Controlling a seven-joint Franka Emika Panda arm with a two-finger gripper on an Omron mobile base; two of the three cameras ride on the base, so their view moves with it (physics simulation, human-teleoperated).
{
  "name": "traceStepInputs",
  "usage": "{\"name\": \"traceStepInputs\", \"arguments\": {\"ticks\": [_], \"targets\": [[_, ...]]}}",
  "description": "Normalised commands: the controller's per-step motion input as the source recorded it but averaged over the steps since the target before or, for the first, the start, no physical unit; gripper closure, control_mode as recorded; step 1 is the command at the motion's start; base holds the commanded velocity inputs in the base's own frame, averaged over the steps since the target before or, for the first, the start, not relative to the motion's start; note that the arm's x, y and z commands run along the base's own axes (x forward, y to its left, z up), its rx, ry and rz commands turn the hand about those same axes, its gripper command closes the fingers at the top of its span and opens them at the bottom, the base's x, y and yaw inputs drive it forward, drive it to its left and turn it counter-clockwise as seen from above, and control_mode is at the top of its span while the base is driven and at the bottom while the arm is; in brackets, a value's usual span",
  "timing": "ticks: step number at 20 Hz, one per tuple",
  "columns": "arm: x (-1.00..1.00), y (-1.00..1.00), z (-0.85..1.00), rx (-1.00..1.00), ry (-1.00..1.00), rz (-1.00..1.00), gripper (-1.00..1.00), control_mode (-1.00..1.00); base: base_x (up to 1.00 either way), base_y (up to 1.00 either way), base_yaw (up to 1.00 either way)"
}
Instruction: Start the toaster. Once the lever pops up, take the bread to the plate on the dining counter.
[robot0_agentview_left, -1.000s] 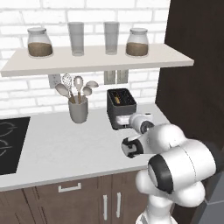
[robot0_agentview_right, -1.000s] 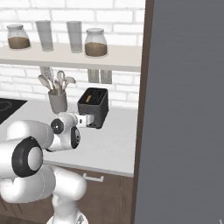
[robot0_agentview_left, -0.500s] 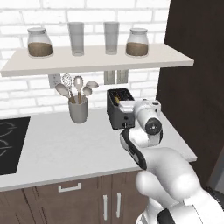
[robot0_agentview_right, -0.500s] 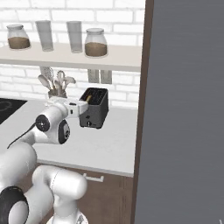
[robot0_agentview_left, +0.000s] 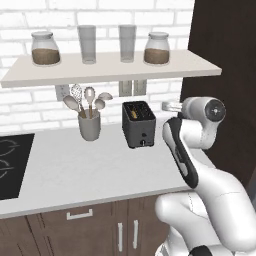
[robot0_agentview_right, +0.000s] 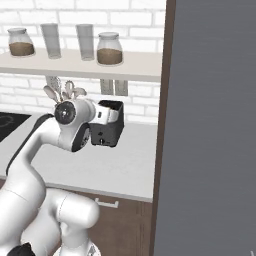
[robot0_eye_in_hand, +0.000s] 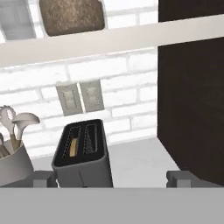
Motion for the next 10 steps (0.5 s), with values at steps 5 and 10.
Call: {"name": "traceStepInputs", "arguments": {"ticks": [5,10], "targets": [[-0.01,-0.06,0.06,0.03,-0.03,0.00,-1.00,-1.00,0.00,0.00,0.00],[0.00,0.00,0.00,0.00,0.00,0.00,-1.00,-1.00,0.00,0.00,0.00]]}}
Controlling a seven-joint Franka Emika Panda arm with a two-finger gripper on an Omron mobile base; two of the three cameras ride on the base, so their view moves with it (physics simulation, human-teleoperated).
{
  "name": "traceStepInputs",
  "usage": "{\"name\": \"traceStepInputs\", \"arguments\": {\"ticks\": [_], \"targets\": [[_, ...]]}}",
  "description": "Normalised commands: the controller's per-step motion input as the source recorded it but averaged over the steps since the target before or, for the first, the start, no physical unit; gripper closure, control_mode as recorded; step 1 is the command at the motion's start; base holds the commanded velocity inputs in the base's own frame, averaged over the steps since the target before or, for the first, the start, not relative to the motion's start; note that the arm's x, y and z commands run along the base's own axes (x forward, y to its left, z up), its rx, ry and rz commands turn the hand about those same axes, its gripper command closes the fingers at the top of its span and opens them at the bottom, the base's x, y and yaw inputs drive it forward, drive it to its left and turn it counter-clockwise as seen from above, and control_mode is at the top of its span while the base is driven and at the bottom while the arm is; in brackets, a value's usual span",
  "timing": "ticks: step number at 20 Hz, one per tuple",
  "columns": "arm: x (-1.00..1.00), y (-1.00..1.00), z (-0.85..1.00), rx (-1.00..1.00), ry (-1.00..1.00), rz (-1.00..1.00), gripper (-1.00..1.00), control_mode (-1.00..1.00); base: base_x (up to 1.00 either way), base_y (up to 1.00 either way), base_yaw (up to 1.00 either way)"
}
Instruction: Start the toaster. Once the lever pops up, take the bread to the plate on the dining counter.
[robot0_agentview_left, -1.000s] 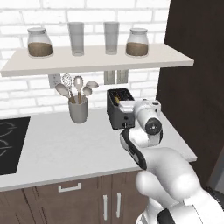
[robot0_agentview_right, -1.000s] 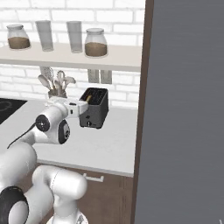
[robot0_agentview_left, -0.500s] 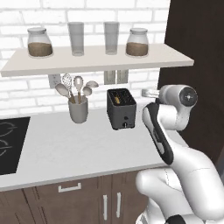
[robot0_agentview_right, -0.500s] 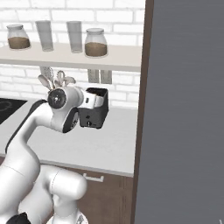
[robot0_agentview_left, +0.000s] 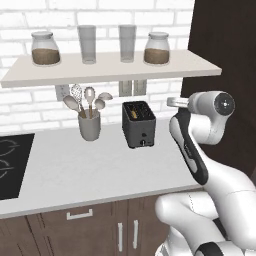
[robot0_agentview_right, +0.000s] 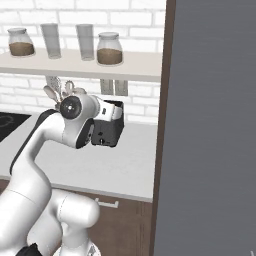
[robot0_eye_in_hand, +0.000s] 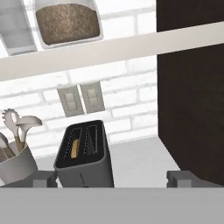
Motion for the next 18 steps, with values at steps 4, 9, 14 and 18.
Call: {"name": "traceStepInputs", "arguments": {"ticks": [4,9,14,18], "targets": [[0.00,0.00,0.00,0.00,0.00,0.00,-1.00,-1.00,0.00,0.00,0.00],[0.00,0.00,0.00,0.00,0.00,0.00,-1.00,-1.00,0.00,0.00,0.00],[0.00,0.00,0.00,0.00,0.00,0.00,-1.00,-1.00,0.00,0.00,0.00],[0.00,0.00,0.00,0.00,0.00,0.00,-1.00,-1.00,0.00,0.00,0.00]]}}
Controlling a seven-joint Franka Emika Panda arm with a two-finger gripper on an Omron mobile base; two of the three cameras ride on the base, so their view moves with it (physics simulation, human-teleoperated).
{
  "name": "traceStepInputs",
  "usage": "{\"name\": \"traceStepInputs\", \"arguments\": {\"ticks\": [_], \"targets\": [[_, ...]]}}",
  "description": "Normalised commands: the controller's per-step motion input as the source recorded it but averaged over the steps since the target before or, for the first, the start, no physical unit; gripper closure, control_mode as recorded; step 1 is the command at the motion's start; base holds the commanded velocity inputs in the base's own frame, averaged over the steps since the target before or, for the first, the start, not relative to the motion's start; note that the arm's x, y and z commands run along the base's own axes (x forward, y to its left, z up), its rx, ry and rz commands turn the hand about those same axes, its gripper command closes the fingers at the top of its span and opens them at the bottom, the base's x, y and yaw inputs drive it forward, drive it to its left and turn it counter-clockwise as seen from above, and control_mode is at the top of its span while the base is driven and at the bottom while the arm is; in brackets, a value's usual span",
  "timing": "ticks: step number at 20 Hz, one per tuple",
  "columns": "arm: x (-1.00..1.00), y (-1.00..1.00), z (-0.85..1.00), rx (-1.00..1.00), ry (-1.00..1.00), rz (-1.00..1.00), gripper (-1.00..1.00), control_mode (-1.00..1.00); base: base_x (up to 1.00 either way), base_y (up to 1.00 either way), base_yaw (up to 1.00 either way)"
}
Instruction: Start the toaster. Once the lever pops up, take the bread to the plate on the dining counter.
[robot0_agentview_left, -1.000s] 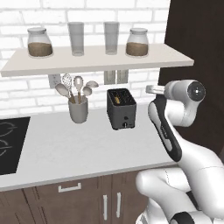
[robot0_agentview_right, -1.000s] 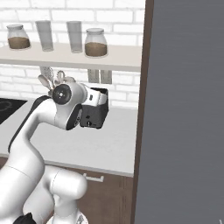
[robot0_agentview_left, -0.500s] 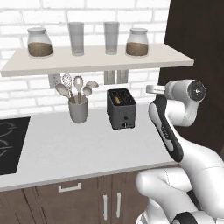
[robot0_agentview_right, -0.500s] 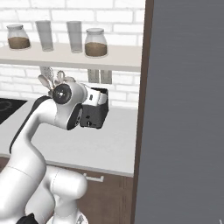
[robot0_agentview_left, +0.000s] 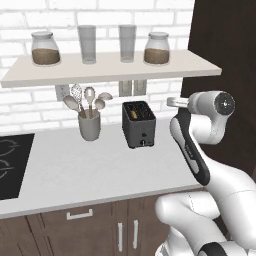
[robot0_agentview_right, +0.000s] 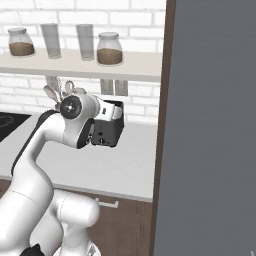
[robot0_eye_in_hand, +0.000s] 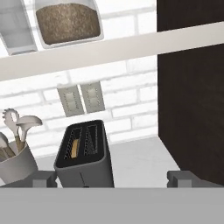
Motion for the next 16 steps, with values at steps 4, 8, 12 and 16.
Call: {"name": "traceStepInputs", "arguments": {"ticks": [4,8,12,16], "targets": [[0.00,0.00,0.00,0.00,0.00,0.00,-1.00,-1.00,0.00,0.00,0.00],[0.00,0.00,0.00,0.00,0.00,0.00,-1.00,-1.00,0.00,0.00,0.00],[0.00,0.00,0.00,0.00,0.00,0.00,-1.00,-1.00,0.00,0.00,0.00],[0.00,0.00,0.00,0.00,0.00,0.00,-1.00,-1.00,0.00,0.00,0.00]]}}
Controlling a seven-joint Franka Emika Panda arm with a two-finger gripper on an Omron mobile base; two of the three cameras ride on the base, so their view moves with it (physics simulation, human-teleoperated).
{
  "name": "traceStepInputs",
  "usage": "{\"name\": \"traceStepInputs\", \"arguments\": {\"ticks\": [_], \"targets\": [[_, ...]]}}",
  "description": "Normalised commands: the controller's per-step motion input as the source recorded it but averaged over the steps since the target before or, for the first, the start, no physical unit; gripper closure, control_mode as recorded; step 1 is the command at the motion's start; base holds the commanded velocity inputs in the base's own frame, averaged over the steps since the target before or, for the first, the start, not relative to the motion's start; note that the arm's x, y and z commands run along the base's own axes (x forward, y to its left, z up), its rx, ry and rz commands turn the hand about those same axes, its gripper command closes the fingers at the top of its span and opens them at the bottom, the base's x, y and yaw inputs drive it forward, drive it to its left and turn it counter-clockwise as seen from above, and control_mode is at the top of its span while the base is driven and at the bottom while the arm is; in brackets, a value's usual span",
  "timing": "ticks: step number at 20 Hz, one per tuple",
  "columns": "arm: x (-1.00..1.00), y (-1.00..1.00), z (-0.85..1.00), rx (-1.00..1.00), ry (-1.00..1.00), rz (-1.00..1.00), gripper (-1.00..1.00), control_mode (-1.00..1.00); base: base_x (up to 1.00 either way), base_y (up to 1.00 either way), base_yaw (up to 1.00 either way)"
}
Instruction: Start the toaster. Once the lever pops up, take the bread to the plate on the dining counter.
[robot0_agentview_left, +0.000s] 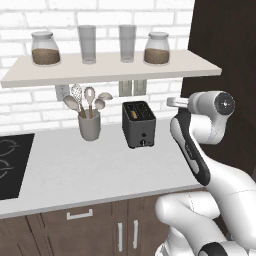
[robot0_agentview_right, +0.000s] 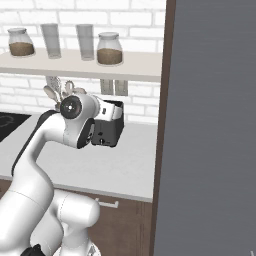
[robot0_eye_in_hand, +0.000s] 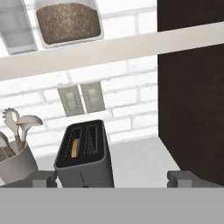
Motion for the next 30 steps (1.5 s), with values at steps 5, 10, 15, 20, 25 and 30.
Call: {"name": "traceStepInputs", "arguments": {"ticks": [5,10,15,20,25,30], "targets": [[0.00,0.00,0.00,0.00,0.00,0.00,-1.00,-1.00,0.00,0.00,0.00],[0.00,0.00,0.00,0.00,0.00,0.00,-1.00,-1.00,0.00,0.00,0.00],[0.00,0.00,0.00,0.00,0.00,0.00,-1.00,-1.00,0.00,0.00,0.00],[0.00,0.00,0.00,0.00,0.00,0.00,-1.00,-1.00,0.00,0.00,0.00],[0.00,0.00,0.00,0.00,0.00,0.00,-1.00,-1.00,0.00,0.00,0.00],[0.00,0.00,0.00,0.00,0.00,0.00,-1.00,-1.00,0.00,0.00,0.00]]}}
